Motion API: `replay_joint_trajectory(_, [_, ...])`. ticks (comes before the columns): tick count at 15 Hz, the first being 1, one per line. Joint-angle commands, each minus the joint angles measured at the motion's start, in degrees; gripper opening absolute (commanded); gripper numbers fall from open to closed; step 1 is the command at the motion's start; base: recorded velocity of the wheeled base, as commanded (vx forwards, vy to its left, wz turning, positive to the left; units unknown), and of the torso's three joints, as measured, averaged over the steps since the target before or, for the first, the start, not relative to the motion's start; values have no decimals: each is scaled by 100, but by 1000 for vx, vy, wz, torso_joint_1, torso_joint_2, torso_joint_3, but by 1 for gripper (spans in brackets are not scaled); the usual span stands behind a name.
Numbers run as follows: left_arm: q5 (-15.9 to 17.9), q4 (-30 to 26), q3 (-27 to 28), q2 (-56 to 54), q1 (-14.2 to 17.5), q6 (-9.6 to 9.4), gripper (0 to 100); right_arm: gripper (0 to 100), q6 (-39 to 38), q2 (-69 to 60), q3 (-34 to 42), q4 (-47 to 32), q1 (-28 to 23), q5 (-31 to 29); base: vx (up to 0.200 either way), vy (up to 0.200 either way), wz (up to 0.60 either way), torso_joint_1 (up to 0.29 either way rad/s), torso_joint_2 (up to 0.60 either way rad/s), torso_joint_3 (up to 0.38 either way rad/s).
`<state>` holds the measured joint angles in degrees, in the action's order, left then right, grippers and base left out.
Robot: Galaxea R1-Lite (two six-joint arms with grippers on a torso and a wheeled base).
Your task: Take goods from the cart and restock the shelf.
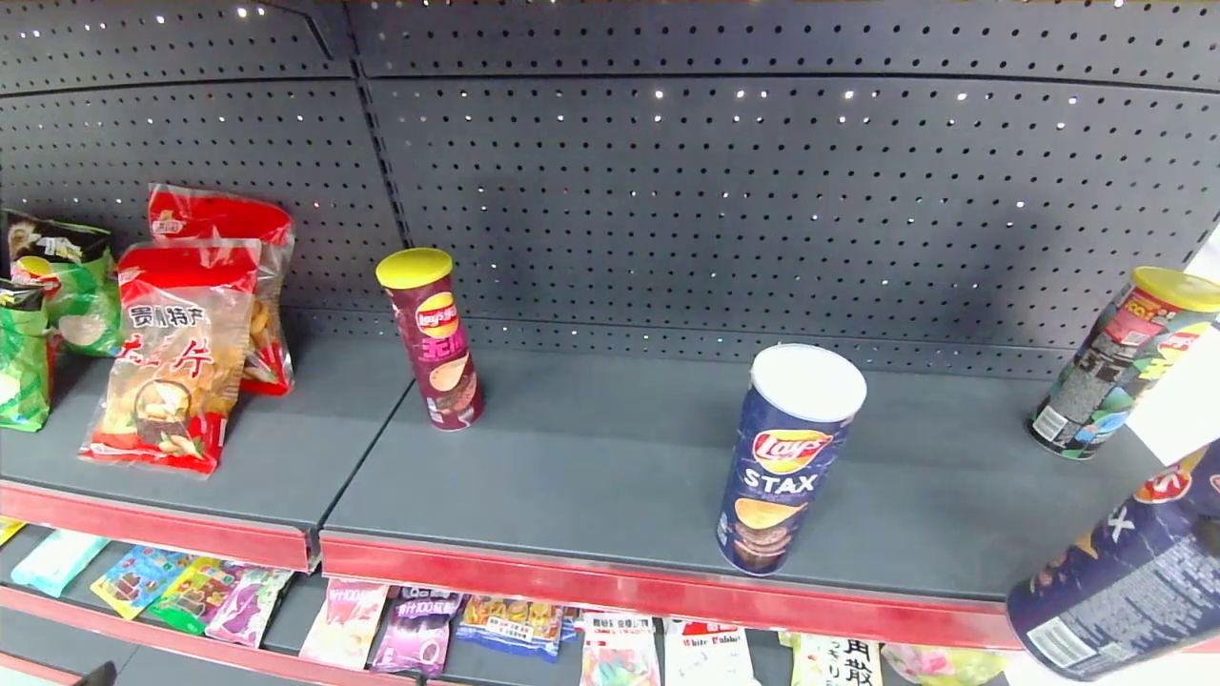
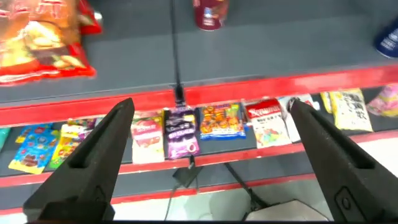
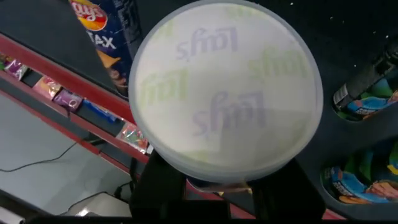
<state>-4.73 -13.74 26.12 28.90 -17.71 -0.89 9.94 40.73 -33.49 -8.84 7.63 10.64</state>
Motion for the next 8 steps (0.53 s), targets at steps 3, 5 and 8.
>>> replay_joint_trajectory(3, [218, -120, -591, -1124, -22, 19, 100, 0, 17, 1702, -176, 1446, 45, 96, 0, 0, 0, 0, 0, 0])
replay_joint_trajectory(5, [218, -489, -582, -1467, -13, 36, 100, 0, 17, 2273, -220, 2000, 89, 342, 0, 0, 0, 0, 0, 0])
replay_joint_trajectory(8, [201, -832, -846, -2020, -13, 19, 100, 0, 88, 3319, -905, 2167, 89, 307, 0, 0, 0, 0, 0, 0])
